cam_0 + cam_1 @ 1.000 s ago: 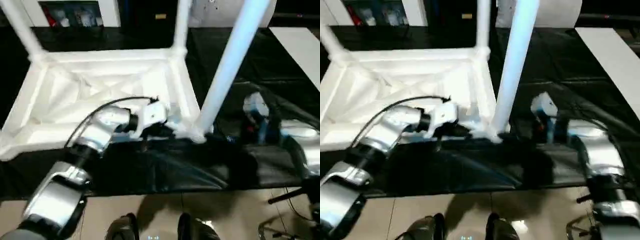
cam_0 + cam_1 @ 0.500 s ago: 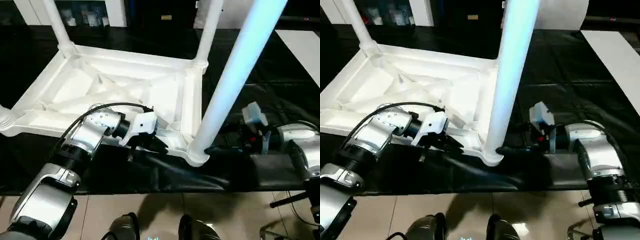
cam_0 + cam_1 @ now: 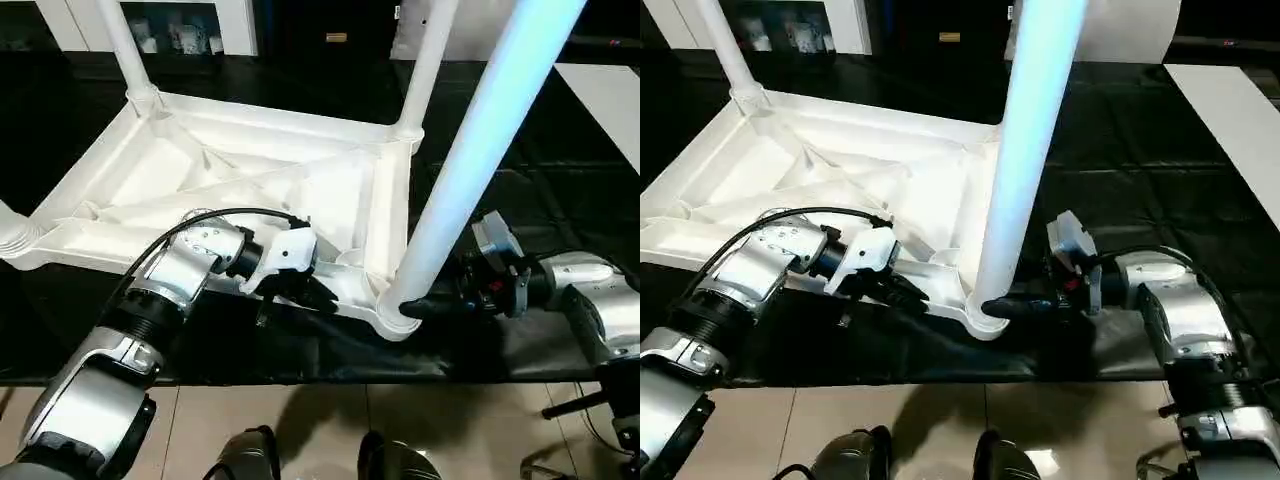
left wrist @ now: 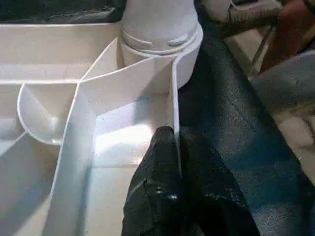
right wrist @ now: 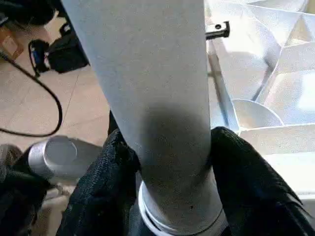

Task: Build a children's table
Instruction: Rotate leg to tighten

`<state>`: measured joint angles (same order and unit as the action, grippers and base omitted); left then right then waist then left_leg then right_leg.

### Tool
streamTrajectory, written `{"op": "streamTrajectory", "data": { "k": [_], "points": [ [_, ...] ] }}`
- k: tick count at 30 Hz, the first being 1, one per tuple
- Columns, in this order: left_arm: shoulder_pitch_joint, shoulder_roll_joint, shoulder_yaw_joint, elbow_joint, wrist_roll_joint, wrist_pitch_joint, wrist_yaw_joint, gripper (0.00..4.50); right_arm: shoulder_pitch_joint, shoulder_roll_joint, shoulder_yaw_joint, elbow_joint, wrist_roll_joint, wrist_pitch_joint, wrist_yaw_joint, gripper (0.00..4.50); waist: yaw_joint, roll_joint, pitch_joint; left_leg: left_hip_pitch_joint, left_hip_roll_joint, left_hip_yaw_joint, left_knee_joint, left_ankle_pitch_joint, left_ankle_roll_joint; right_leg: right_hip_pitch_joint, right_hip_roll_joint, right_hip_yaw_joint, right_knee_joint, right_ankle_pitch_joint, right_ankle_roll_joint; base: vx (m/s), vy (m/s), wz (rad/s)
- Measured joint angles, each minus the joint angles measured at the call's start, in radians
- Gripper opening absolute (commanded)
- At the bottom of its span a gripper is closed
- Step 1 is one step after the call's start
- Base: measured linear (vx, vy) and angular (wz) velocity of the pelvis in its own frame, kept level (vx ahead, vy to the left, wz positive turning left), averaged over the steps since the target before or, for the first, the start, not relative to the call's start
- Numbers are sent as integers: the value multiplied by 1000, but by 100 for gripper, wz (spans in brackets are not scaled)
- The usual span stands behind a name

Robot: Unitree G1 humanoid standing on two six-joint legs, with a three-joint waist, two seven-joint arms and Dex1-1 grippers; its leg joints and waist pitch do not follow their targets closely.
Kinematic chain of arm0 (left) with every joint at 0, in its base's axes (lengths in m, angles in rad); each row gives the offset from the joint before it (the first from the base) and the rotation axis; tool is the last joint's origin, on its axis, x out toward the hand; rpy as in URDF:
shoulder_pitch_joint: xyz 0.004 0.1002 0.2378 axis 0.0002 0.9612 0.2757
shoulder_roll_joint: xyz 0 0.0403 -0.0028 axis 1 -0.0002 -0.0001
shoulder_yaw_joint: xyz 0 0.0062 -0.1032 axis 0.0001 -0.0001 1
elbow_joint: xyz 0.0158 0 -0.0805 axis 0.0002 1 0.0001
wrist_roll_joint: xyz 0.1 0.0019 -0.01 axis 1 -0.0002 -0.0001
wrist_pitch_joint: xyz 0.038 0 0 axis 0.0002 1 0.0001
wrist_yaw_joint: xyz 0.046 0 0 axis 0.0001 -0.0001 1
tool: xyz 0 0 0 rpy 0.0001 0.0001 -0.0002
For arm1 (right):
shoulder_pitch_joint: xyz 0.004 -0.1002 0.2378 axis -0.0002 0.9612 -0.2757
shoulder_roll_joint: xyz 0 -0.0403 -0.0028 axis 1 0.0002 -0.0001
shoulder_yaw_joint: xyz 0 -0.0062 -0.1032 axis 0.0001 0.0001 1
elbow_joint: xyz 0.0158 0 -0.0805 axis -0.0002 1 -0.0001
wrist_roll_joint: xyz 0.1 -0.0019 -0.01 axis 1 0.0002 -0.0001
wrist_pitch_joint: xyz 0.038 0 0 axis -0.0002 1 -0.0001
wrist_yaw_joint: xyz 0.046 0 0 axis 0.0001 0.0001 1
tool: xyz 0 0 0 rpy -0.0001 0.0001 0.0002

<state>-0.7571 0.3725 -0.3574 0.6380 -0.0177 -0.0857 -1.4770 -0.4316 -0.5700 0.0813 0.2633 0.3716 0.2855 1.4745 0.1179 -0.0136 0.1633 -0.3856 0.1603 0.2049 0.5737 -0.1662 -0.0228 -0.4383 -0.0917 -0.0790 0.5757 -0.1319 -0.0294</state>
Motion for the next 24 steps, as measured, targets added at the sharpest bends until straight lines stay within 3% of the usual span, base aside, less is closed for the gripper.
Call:
{"op": "streamTrajectory", "data": {
  "k": [5, 12, 15, 19, 20, 24],
  "points": [
    [-3, -36, 42, 8, 29, 119, 130, 0, 24, 68, -56, -35, -10, 79, -197, 198, -8, 1, 0, 3, 0, 0, 2, 0, -1, 2, 0, 0, 1, -2, 3, 0, 0, 0],
    [-42, -150, 96, 22, 79, 310, 433, 0, -49, 255, -151, -3, -115, 133, -655, 196, -66, 0, 0, 2, -1, -2, 5, 1, -1, 3, -1, -2, -11, -3, 4, 0, 0, 0],
    [-69, -222, 118, 55, 108, 350, 591, 0, -107, 350, -175, 29, -173, 151, -895, 196, -78, 0, 0, 0, 0, -5, 5, 1, -1, 6, -2, -12, -22, -3, 4, 0, 0, 0],
    [-87, -305, 135, 81, 128, 369, 752, 0, -141, 440, -208, 76, -222, 89, -1118, 196, -79, 1, -1, -2, -1, -5, 1, 1, -1, 10, -3, -15, -34, -3, 4, 0, 0, 0],
    [-89, -315, 134, 81, 131, 372, 771, 0, -142, 449, -211, 83, -225, 75, -1143, 250, -78, 1, -1, -2, -1, -5, 1, 1, -1, 11, -3, -14, -34, -2, 4, 0, 0, 0],
    [-97, -337, 134, 82, 138, 383, 810, 0, -142, 512, -245, 98, -226, 12, -1226, 269, -74, 2, -1, -1, -1, -5, 0, 0, 0, 12, -3, -13, -34, 1, -1, 0, 0, 0]
  ]
}}
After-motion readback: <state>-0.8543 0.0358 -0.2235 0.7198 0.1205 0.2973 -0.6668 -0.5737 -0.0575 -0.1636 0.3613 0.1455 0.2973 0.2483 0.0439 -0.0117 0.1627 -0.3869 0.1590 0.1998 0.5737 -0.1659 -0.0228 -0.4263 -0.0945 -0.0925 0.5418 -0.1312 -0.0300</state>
